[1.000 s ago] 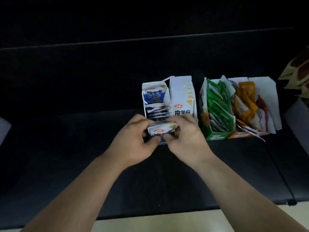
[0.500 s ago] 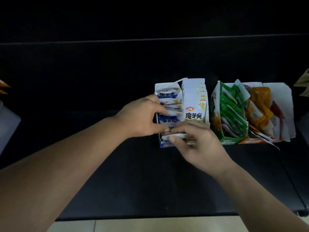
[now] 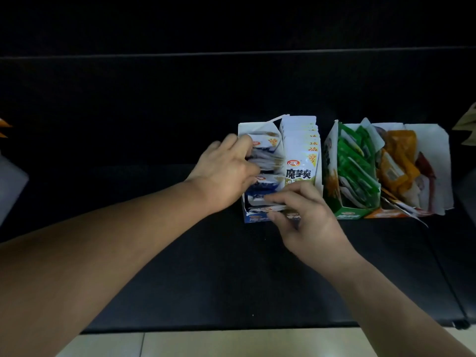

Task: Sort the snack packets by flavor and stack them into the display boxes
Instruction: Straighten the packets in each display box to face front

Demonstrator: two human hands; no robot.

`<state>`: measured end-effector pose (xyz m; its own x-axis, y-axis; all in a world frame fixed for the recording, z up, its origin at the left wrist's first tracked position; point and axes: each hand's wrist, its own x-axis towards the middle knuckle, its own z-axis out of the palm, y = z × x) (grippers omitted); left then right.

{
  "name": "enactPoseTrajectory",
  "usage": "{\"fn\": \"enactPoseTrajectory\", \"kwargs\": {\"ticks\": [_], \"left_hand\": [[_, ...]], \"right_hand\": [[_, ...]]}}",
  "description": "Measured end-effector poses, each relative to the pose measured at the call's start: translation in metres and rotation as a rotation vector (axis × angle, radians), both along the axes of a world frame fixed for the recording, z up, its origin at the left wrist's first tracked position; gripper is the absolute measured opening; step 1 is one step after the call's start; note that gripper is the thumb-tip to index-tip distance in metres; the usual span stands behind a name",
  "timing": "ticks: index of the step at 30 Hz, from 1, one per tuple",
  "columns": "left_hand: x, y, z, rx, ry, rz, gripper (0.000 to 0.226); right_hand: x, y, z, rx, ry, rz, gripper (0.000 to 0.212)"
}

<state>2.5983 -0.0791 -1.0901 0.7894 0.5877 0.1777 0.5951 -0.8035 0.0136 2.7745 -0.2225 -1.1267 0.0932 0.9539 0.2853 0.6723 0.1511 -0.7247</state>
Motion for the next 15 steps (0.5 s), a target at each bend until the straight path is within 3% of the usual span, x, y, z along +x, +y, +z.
{"fn": "enactPoseTrajectory", "kwargs": {"ticks": [3,9,15], "left_hand": [[0.004,0.002,-0.004,0.000,-0.082,0.078,0.014],[0.006,0.010,-0.008,-0.488,-0.304,0.182,0.010],[0.009,0.017,0.007,-0.706,-0.466,0.236,0.014]], "right_hand": [[0.000,0.004,0.000,-0.003,-0.022,-0.008,0.028],[0.004,0.024,0.012,-0.233,0.045,-0.028,0.021],[0.014,0.034,0.042,-0.305,-0.047,-0.032,0.027]]}}
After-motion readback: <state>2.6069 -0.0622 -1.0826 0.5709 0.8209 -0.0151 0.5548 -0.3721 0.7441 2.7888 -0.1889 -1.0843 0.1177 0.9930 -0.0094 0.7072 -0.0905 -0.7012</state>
